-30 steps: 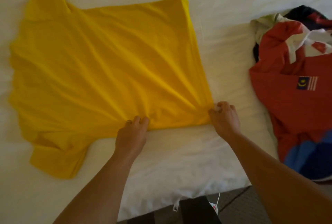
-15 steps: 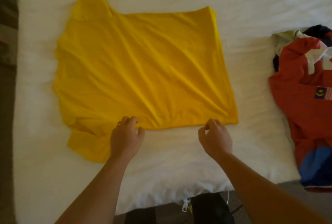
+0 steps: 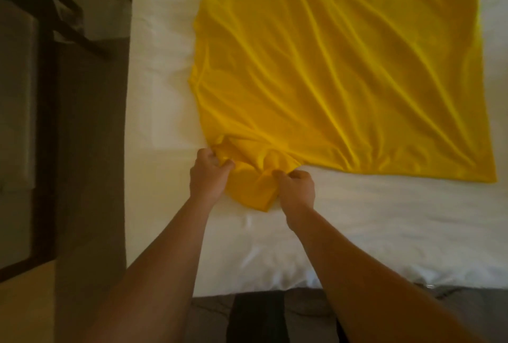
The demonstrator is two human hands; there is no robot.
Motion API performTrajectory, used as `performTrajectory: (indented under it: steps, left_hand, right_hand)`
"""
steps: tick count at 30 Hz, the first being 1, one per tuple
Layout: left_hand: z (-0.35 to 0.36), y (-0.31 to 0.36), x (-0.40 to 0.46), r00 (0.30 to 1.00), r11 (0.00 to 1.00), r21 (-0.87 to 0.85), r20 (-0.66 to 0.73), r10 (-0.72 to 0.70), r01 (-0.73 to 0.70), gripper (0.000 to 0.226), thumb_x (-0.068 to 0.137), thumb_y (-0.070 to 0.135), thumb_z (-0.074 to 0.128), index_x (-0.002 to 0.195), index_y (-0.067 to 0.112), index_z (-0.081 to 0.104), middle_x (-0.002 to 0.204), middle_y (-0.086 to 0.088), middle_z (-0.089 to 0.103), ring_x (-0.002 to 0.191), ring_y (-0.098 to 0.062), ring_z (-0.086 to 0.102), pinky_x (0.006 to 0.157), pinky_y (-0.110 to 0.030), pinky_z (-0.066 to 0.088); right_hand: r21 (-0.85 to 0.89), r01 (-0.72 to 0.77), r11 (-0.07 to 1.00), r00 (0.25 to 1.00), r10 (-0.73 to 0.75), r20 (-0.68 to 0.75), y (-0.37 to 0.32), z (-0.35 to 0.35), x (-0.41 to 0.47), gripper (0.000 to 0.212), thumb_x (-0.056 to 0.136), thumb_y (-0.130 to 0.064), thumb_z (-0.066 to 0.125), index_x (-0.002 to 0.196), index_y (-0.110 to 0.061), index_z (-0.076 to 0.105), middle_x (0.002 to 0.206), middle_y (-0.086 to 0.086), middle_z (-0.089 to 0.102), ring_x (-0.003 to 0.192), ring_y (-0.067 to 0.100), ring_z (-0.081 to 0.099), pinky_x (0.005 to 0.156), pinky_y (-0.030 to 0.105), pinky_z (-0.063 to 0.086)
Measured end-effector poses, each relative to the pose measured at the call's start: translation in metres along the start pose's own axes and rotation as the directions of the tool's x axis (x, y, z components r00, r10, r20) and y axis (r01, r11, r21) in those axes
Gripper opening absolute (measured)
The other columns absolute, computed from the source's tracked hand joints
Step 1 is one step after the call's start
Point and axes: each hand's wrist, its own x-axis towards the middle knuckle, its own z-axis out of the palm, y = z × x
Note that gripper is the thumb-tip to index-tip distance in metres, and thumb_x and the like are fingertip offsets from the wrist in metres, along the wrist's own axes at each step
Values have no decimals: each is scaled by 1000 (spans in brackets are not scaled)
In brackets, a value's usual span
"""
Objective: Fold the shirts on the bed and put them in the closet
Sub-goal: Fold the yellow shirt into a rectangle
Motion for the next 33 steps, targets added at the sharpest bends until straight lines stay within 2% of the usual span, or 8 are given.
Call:
performTrajectory:
  steps: [4, 9, 14, 18, 21, 23, 29, 33]
  left_hand:
    - [-6, -29, -13, 995, 995, -92, 98, -16, 25, 17, 92, 30, 73, 98, 14, 71, 99, -10, 72, 97, -32, 66, 81, -38, 50]
    - [-21, -89, -47, 996, 974, -208, 6, -91, 91, 16, 96, 25, 70, 85, 13, 70, 82, -8, 68, 82, -30, 64, 73, -43, 51]
    - [-18, -120, -78, 990, 955, -259, 14, -144, 142, 36, 99, 28, 66, 73, 2, 62, 60, -4, 47, 59, -21, 43, 59, -35, 32]
    - [-10, -117, -83, 975, 976, -108, 141, -174, 190, 34, 94, 27, 64, 66, 12, 52, 63, -8, 48, 62, -26, 48, 60, -34, 32]
    - [-9, -105, -77, 960, 973, -24, 169, -224, 231, 35, 85, 19, 64, 60, 19, 41, 58, -5, 41, 58, -24, 46, 57, -32, 31]
    - [-10, -91, -69, 964, 970, 19, 110, -243, 243, 25, 88, 21, 65, 67, 18, 53, 66, -4, 52, 65, -27, 53, 60, -30, 36]
    - [-8, -47, -32, 979, 976, -138, -96, -180, 166, 37, 93, 48, 66, 92, 12, 60, 92, -6, 62, 88, -28, 56, 76, -35, 40]
    - [-12, -52, -27, 993, 987, 115, 1, -114, 113, 14, 98, 33, 62, 91, 21, 59, 88, -3, 61, 91, -33, 62, 72, -36, 43]
  right_hand:
    - [-71, 22, 997, 994, -14, 110, 5, -5, -6, 23, 88, -8, 65, 74, -11, 47, 62, 4, 37, 59, 17, 32, 45, 24, 28]
    - [-87, 8, 996, 969, 14, 248, 15, -17, -16, 20, 97, -13, 65, 81, -11, 53, 67, 3, 52, 62, 18, 48, 53, 26, 38]
    - [-331, 131, 935, 919, 11, 393, 23, -18, -20, 21, 97, -11, 64, 82, 2, 56, 69, 11, 52, 65, 22, 46, 62, 34, 37]
    - [-482, 193, 855, 897, 45, 439, 21, -31, -12, 20, 91, -2, 61, 104, 14, 57, 87, 32, 64, 69, 28, 57, 63, 41, 45]
    - [-553, 228, 801, 896, 50, 441, 19, -37, -5, 20, 89, -5, 65, 101, 10, 63, 83, 27, 68, 61, 28, 62, 58, 36, 49]
    - [-586, 259, 767, 885, 55, 463, 18, -37, 0, 21, 88, -9, 68, 98, 9, 66, 81, 21, 70, 56, 23, 63, 54, 30, 48]
    - [-759, 402, 512, 850, 99, 517, 10, -39, 13, 39, 93, -42, 68, 72, -10, 60, 63, 5, 65, 51, 16, 61, 58, 31, 52]
    - [-804, 523, 283, 830, 44, 555, -18, -47, 19, 39, 95, -51, 57, 81, -15, 57, 82, 7, 57, 82, 29, 60, 67, 29, 42]
